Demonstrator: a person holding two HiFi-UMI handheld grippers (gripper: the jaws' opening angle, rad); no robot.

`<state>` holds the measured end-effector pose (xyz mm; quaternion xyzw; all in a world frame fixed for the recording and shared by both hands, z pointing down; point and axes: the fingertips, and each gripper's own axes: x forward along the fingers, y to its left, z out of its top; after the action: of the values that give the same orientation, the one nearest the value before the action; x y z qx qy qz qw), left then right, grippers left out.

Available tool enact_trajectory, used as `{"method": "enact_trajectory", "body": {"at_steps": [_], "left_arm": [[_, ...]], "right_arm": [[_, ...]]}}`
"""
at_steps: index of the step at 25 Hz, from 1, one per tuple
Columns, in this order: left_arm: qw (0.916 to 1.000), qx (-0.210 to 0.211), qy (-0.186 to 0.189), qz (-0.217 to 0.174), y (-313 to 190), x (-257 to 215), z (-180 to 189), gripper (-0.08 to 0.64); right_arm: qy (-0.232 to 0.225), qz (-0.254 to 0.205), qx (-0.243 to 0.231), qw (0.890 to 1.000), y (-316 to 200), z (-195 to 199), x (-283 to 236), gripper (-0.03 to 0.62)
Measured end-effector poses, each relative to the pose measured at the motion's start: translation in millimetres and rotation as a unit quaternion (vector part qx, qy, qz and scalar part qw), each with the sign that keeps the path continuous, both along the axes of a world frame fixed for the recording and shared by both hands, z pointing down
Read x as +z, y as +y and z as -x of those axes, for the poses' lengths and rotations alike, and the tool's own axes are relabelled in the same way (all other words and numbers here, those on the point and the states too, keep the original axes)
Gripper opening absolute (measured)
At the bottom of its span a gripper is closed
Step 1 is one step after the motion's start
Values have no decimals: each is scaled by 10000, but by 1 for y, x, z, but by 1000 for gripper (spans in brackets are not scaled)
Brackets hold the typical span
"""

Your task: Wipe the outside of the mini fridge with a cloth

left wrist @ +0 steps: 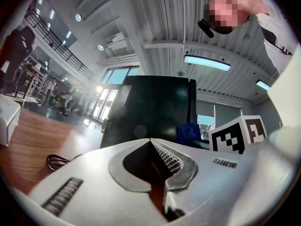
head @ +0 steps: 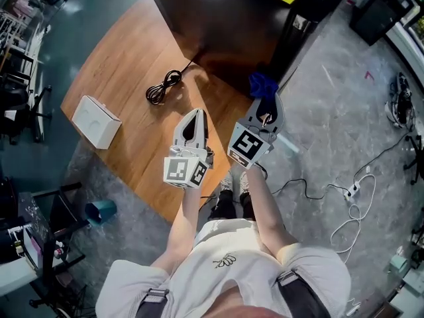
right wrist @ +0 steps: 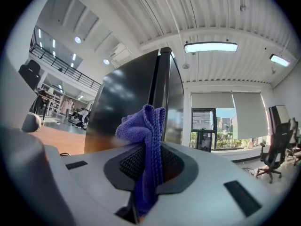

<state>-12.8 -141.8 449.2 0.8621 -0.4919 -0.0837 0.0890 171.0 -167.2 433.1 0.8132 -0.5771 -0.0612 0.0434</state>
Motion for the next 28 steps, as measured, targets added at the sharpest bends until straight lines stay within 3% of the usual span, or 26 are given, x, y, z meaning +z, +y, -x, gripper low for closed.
{"method": "enact_trajectory", "body": {"at_steps": [8, 14, 22, 28], "left_arm": [[10000, 39, 3, 3, 9, 1, -9, 5], [10000, 68, 14, 6, 12, 2, -13, 5], [9999, -111, -34, -67, 9, -2, 6, 5], [9992, -392, -27, -23, -3, 5, 46, 5]], "right_arm": [[10, 29, 233, 9997, 18, -28, 1, 63], [-55, 63, 163, 9998, 23, -26, 3, 62], [-253, 46, -426, 9988, 19, 24, 4, 61], [-209, -42, -951, 9952, -16, 83, 8, 62]]}}
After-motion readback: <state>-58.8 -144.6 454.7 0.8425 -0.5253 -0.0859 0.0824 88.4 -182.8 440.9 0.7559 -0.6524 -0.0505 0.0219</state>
